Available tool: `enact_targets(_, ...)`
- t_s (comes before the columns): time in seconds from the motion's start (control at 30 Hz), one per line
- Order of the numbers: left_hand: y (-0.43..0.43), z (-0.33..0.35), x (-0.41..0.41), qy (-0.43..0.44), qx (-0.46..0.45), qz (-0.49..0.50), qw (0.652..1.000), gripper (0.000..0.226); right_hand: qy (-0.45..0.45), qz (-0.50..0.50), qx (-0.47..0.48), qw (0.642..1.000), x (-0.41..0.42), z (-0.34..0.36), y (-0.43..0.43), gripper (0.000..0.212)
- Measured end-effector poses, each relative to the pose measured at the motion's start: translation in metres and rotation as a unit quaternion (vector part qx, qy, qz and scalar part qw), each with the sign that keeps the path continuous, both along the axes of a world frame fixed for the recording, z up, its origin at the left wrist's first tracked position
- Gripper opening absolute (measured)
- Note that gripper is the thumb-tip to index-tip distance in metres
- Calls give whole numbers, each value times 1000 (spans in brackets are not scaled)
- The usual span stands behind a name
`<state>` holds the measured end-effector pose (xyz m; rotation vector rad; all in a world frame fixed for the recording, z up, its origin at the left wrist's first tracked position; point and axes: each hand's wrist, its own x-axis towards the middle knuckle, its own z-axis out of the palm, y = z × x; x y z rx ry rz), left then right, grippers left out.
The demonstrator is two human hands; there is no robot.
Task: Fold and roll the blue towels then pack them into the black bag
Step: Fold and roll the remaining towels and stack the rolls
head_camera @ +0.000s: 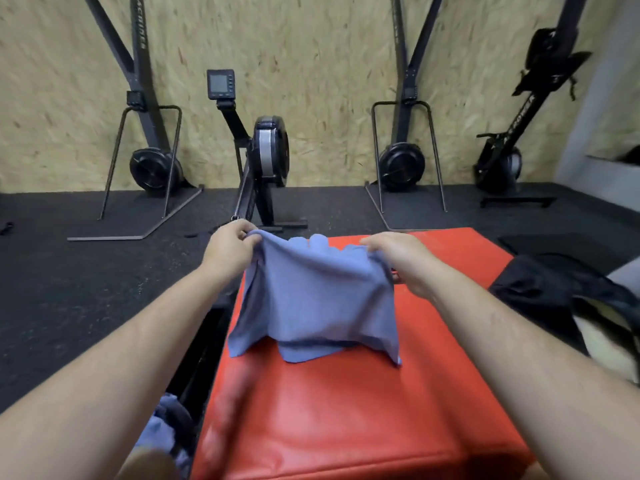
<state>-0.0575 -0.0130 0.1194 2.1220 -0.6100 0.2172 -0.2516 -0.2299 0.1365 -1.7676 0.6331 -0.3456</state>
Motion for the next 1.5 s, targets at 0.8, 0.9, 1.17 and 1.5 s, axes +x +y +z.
enact_targets(0.8, -14, 25, 9, 270, -27, -56, 961, 18, -162, -33, 7, 986, -21, 29, -53, 56)
enact_targets(0.9, -14, 37, 2, 241, -21, -50, 969, 21, -179, -52, 4, 982, -26, 38, -52, 43)
enact_targets(1.17, -11, 84, -12, 285, -320, -108, 897, 22, -247, -89, 4, 965, -25, 59, -58, 20)
enact_targets(1.5, 9, 119, -26, 330, -375, -151, 853, 28, -250, -87, 5, 964, -30, 85, -54, 19)
